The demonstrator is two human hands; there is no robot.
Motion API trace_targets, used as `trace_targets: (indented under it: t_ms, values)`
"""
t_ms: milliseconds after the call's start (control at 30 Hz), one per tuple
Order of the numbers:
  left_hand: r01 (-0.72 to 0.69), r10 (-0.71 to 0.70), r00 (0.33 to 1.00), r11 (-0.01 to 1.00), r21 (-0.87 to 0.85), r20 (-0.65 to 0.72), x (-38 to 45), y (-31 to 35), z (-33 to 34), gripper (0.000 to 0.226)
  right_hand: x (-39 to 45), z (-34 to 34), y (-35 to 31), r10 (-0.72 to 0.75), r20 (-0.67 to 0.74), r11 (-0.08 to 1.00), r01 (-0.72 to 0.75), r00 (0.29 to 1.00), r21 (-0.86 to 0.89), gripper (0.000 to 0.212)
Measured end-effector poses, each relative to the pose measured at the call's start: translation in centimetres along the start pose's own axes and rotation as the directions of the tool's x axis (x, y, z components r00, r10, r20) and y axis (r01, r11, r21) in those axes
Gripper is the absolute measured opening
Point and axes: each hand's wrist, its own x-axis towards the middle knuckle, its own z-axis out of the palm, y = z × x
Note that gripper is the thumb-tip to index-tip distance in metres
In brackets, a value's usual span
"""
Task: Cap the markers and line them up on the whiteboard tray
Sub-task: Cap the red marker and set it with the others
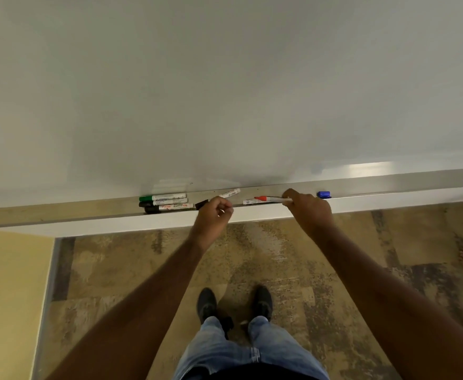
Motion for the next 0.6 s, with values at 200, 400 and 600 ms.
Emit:
trace_targets:
  t_ms: [200,400,600]
  values:
    - [-0.087,0.091,0.996,0.979,0.183,-0.017,1.4,2.6,4.2,0.008,-2.4,0.9,4.1,0.121,0.035,0.991,-0.123,0.992,0.053,0.026]
    - [-0.271,0.292,0.956,0.852,0.449,0.023,2.9,5.8,8.5,0.019,-3.7,1.4,7.0,0.213,0.028,0.966,-0.215,0.977,0.143,0.024]
    - [-0.336,0.356,0.931,0.742,0.581,0.084,4.6,8.1,11.7,0.033,-4.7,1.9,8.2,0.271,0.031,0.943,-0.272,0.962,0.19,0.023]
